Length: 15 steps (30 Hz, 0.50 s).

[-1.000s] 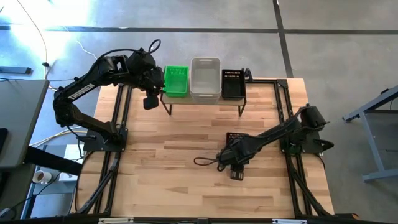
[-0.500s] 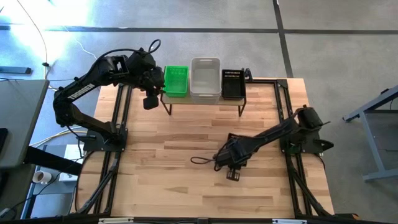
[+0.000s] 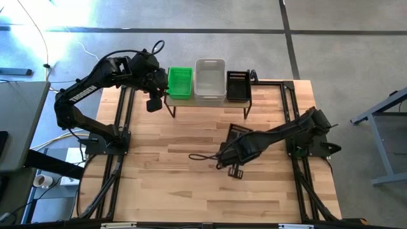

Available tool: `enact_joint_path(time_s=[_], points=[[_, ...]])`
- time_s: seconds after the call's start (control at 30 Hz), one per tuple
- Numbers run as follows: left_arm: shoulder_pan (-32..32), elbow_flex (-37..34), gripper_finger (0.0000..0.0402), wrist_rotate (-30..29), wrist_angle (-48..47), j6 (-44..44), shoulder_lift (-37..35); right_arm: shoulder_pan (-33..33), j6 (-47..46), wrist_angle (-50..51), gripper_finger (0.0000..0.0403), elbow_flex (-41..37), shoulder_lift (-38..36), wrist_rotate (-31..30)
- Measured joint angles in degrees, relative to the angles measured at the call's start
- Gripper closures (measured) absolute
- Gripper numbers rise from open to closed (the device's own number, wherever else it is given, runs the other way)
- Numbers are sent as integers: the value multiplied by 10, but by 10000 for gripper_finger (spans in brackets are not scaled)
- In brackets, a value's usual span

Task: Stack baskets on shelf by color
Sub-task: Stack the black bin on the black bin on the shelf

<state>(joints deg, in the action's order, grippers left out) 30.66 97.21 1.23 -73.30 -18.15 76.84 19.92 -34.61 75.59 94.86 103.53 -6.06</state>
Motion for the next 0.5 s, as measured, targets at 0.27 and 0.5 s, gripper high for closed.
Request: enact_joint_path(time_s=[0.27,0.5], points=[[0,0,300,0,0,0,0,-29,25,135,403,98,0,-79],[0,0,300,0,0,0,0,-74,125,144,403,159,-1,-146]])
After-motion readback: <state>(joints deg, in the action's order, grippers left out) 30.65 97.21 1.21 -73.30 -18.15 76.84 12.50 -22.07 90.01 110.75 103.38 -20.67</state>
